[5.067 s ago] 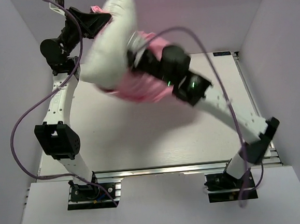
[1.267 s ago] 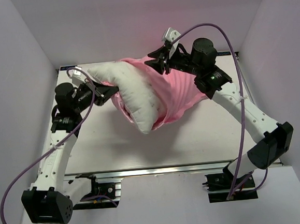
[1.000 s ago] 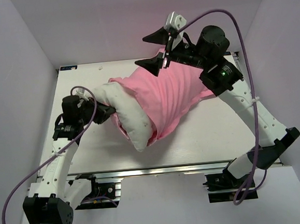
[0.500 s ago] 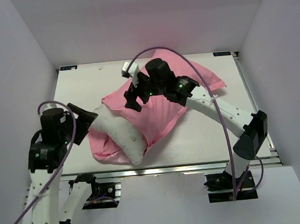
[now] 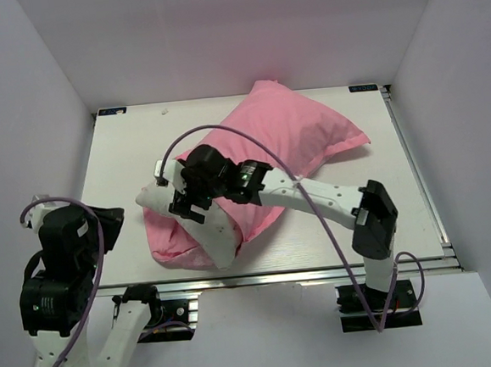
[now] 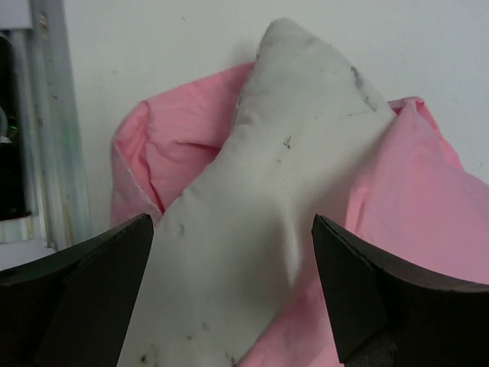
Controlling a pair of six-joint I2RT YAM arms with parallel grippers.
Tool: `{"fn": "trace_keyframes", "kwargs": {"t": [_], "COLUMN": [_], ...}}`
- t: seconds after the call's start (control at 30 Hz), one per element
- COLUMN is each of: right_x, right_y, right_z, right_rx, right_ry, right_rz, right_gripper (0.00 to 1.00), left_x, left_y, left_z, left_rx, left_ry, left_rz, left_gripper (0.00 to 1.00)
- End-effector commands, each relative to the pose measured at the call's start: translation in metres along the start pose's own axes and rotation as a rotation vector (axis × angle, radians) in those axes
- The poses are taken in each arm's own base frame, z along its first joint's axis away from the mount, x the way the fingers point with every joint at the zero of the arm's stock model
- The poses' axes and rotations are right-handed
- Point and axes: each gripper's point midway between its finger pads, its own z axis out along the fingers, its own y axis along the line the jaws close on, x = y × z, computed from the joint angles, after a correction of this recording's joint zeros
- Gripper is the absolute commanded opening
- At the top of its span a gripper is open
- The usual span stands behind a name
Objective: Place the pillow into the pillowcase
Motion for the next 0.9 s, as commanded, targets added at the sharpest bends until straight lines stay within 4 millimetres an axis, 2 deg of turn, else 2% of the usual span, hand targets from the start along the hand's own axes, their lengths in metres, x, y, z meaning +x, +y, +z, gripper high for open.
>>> {"fn": "trace_keyframes", "kwargs": {"t": [0.0,0.07,0.13,0.2,0.23,0.27,0.3,0.37,0.4,0.43,0.47,0.5,0.53,0.57,0.6,0.63,0.67,0.7,0.73,0.77,0.8,0.83,0.87], "right_x": [0.001,0.021,0.048,0.058,0.077,0.082,0.084,0.098,0.106,0.098,0.097,0.106,0.1,0.08,0.07,0.055,0.037,0.028,0.017,0.018,0.006,-0.003,-0.004], "right_y": [-0.024,-0.029,-0.037,-0.05,-0.053,-0.057,-0.066,-0.071,-0.081,-0.091,-0.099,-0.114,-0.121,-0.126,-0.142,-0.14,-0.155,-0.16,-0.154,-0.16,-0.156,-0.145,-0.145], "right_z": [0.017,0.035,0.052,0.06,0.065,0.065,0.065,0.064,0.062,0.058,0.055,0.044,0.038,0.03,0.009,0.0,-0.024,-0.035,-0.043,-0.054,-0.069,-0.075,-0.084], "right_rx": [0.131,0.155,0.197,0.261,0.269,0.289,0.308,0.29,0.29,0.304,0.306,0.313,0.315,0.279,0.27,0.213,0.233,0.228,0.172,0.152,0.127,0.048,0.026], "right_ry": [0.018,0.063,0.127,0.142,0.175,0.18,0.165,0.181,0.196,0.179,0.178,0.204,0.184,0.122,0.081,0.022,-0.035,-0.071,-0.118,-0.144,-0.192,-0.239,-0.258], "right_rz": [-0.055,-0.075,-0.116,-0.16,-0.166,-0.175,-0.181,-0.152,-0.107,-0.078,-0.048,0.001,0.061,0.1,0.147,0.189,0.199,0.205,0.204,0.215,0.211,0.214,0.214], "right_gripper": [0.89,0.89,0.89,0.89,0.88,0.86,0.74,0.5,0.2,0.06,0.0,0.0,0.0,0.0,0.0,0.0,0.0,0.0,0.0,0.0,0.0,0.0,0.0], "left_x": [-0.003,0.001,0.005,0.01,0.012,0.017,0.019,0.028,0.03,0.031,0.034,0.038,0.039,0.042,0.047,0.048,0.05,0.057,0.057,0.06,0.069,0.068,0.071], "left_y": [0.013,0.011,0.009,0.006,0.006,0.005,0.004,0.006,0.005,0.004,0.003,0.006,0.004,0.004,0.006,0.003,0.003,0.006,0.0,-0.001,0.001,-0.008,-0.011], "left_z": [-0.007,-0.004,0.0,0.007,0.008,0.013,0.015,0.023,0.024,0.026,0.028,0.032,0.034,0.035,0.04,0.043,0.046,0.051,0.055,0.059,0.067,0.073,0.079], "left_rx": [-0.043,-0.025,-0.011,0.011,0.016,0.026,0.031,0.033,0.04,0.05,0.055,0.05,0.056,0.062,0.056,0.069,0.071,0.068,0.089,0.096,0.095,0.131,0.146], "left_ry": [-0.026,-0.014,-0.001,0.017,0.023,0.038,0.044,0.075,0.08,0.081,0.093,0.102,0.106,0.12,0.133,0.136,0.142,0.163,0.161,0.17,0.198,0.194,0.203], "left_rz": [-0.016,-0.018,-0.016,-0.012,-0.012,-0.009,-0.01,-0.007,-0.006,-0.007,-0.007,-0.005,-0.007,-0.009,-0.007,-0.009,-0.01,-0.008,-0.012,-0.013,-0.011,-0.015,-0.015], "left_gripper": [0.41,0.41,0.4,0.4,0.39,0.39,0.38,0.35,0.34,0.32,0.31,0.3,0.29,0.27,0.26,0.26,0.26,0.26,0.26,0.26,0.26,0.26,0.27]}}
